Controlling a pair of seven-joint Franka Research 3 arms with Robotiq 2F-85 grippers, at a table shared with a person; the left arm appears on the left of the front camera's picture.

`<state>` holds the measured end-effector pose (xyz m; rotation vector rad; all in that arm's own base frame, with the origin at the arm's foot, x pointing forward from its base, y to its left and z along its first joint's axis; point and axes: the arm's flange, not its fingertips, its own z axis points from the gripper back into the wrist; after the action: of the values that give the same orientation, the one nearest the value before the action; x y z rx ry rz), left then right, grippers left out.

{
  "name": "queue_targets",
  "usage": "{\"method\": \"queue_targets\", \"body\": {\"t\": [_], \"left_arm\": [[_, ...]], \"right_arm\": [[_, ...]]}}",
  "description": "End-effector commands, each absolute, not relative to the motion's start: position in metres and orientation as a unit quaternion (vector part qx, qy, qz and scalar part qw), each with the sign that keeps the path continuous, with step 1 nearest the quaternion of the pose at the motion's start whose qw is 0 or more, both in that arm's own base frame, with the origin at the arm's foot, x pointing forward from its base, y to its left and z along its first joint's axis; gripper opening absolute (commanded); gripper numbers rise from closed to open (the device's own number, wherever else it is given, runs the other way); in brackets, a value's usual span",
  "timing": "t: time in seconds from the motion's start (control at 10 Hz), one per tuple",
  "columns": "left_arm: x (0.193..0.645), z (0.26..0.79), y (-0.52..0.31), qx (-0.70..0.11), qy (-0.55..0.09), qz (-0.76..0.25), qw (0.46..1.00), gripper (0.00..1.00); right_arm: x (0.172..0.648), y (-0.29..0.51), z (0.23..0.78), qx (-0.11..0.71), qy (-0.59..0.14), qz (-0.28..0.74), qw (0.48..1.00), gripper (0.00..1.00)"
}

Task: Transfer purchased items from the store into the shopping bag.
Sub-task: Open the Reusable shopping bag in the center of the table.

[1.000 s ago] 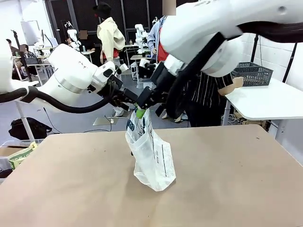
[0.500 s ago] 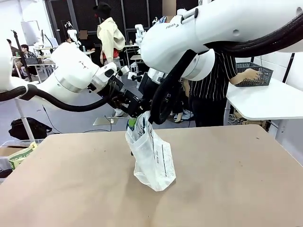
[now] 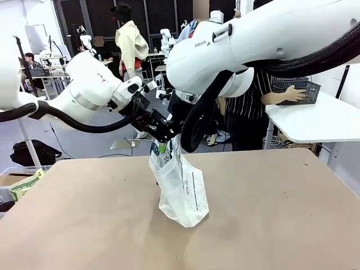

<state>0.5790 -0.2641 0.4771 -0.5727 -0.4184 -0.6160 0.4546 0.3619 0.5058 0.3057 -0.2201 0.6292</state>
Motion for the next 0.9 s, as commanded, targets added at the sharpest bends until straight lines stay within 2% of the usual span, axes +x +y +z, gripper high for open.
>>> {"method": "queue_targets", "body": {"t": [0.0,0.2,0.3,0.4,0.8], "left_arm": [[0.5847,0.4831,-0.2646,-0.274,-0.188,-0.295,0.896,0.48],[0.5839,0.4826,-0.2657,-0.275,-0.182,-0.297,0.896,0.1],[0.5828,0.4818,-0.2662,-0.274,-0.179,-0.299,0.896,0.0],[0.5829,0.4817,-0.2667,-0.274,-0.177,-0.3,0.896,0.0],[0.5815,0.4809,-0.2654,-0.263,-0.164,-0.3,0.902,0.0]], "right_arm": [[0.4487,0.3637,0.5033,0.125,-0.126,0.284,0.942,0.72],[0.4451,0.3641,0.5034,0.113,-0.129,0.279,0.945,0.35],[0.4443,0.3643,0.5022,0.112,-0.13,0.276,0.946,0.16],[0.4451,0.3645,0.5014,0.107,-0.131,0.271,0.948,0.0],[0.4428,0.3578,0.5024,0.089,-0.129,0.235,0.959,0.0]]}}
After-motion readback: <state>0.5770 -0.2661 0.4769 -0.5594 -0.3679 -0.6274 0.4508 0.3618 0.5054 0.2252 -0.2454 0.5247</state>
